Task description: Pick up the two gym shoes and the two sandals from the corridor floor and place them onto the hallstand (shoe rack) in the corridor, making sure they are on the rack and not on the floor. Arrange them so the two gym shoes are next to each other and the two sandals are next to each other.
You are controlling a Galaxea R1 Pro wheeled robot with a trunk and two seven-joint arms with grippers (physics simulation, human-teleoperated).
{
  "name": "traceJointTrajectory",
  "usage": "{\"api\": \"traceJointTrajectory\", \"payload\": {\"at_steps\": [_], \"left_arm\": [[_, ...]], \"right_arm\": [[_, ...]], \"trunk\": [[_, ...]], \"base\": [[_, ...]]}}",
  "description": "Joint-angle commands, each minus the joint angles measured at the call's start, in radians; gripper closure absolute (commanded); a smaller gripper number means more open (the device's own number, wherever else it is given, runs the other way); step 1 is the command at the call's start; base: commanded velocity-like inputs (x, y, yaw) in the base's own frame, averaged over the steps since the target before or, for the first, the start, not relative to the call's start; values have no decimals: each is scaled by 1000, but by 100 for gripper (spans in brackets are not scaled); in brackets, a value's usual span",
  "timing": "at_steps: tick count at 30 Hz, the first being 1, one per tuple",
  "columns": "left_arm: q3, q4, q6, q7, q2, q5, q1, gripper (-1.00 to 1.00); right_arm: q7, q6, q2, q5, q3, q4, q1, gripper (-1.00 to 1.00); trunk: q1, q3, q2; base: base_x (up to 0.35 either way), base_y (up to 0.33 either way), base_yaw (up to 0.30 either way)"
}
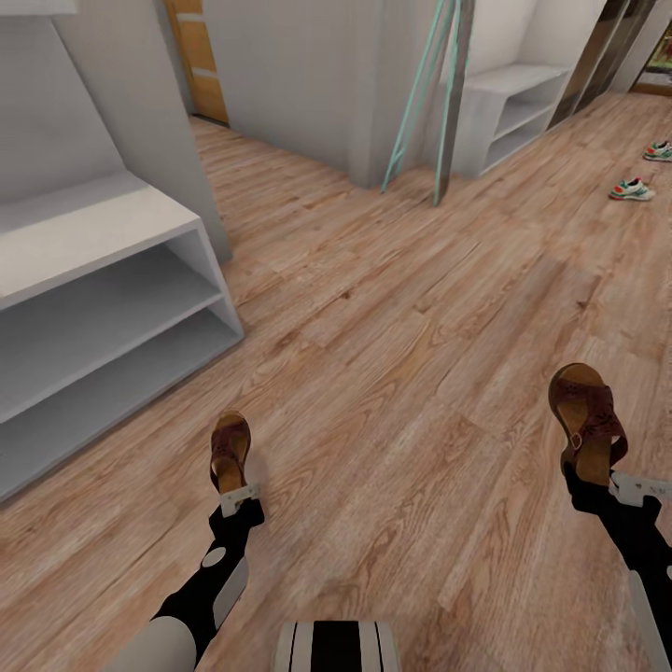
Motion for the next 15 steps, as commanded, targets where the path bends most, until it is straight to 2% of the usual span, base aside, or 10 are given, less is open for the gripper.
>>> {"api": "traceJointTrajectory", "payload": {"at_steps": [1, 3, 4, 7, 15], "left_arm": [[2, 1, -2, 0, -1, 1, 0, 100], [3, 1, -2, 0, -1, 1, 0, 100], [3, 0, -2, 1, -1, 1, 0, 100], [5, 0, -2, 3, 4, 1, 0, 100], [6, -1, -2, 3, 9, 1, 0, 100]], "right_arm": [[6, 5, 1, -2, -1, 0, 0, 100], [6, 6, 9, -2, -1, 1, 0, 100], [7, 5, 25, 0, -1, 3, 0, 100], [7, 4, 35, 0, -1, 4, 0, 100], [7, 3, 37, 0, -2, 4, 0, 100]], "trunk": [[-1, 5, 0], [-1, 16, 1], [-2, 21, 1], [-3, 38, 1], [-7, 81, 3]], "base": [[0, 0, 0], [0, 0, 0], [0, 0, 0], [0, 0, 0], [0, 0, 0]]}}
